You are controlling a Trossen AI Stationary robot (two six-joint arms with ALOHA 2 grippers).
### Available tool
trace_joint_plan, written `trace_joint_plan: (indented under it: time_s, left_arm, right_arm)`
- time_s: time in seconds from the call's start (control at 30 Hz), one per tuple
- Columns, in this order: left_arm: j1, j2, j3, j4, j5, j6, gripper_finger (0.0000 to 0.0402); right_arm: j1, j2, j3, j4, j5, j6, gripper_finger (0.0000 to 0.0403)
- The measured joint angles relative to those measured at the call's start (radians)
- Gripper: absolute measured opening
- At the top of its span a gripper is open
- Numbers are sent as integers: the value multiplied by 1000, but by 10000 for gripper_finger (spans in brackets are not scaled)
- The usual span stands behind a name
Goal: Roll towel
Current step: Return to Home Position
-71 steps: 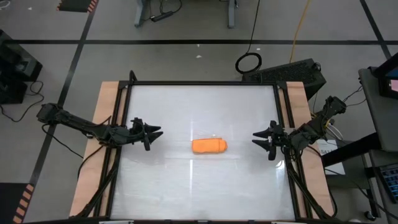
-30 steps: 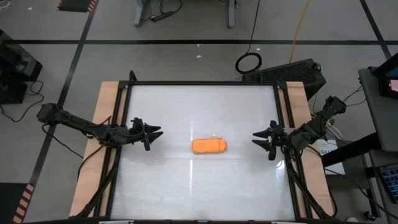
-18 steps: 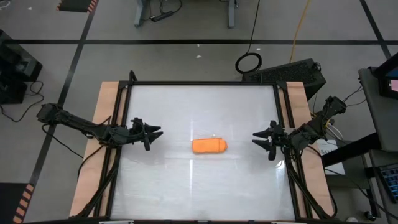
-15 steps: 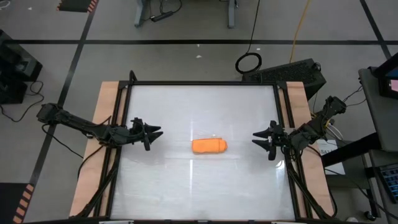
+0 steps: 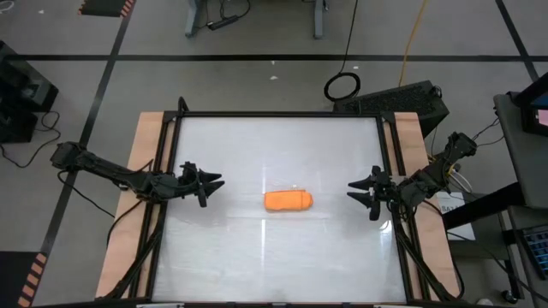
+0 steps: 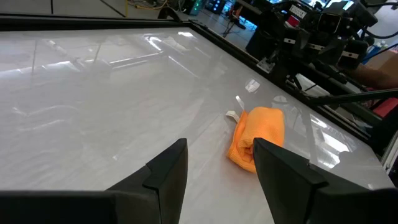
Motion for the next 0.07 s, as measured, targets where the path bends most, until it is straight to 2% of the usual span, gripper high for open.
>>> trace_joint_plan:
  time_s: [0.07]
  left_arm:
    - [0, 0, 0, 0, 0, 0, 187]
  right_arm:
    - [0, 0, 0, 0, 0, 0, 166]
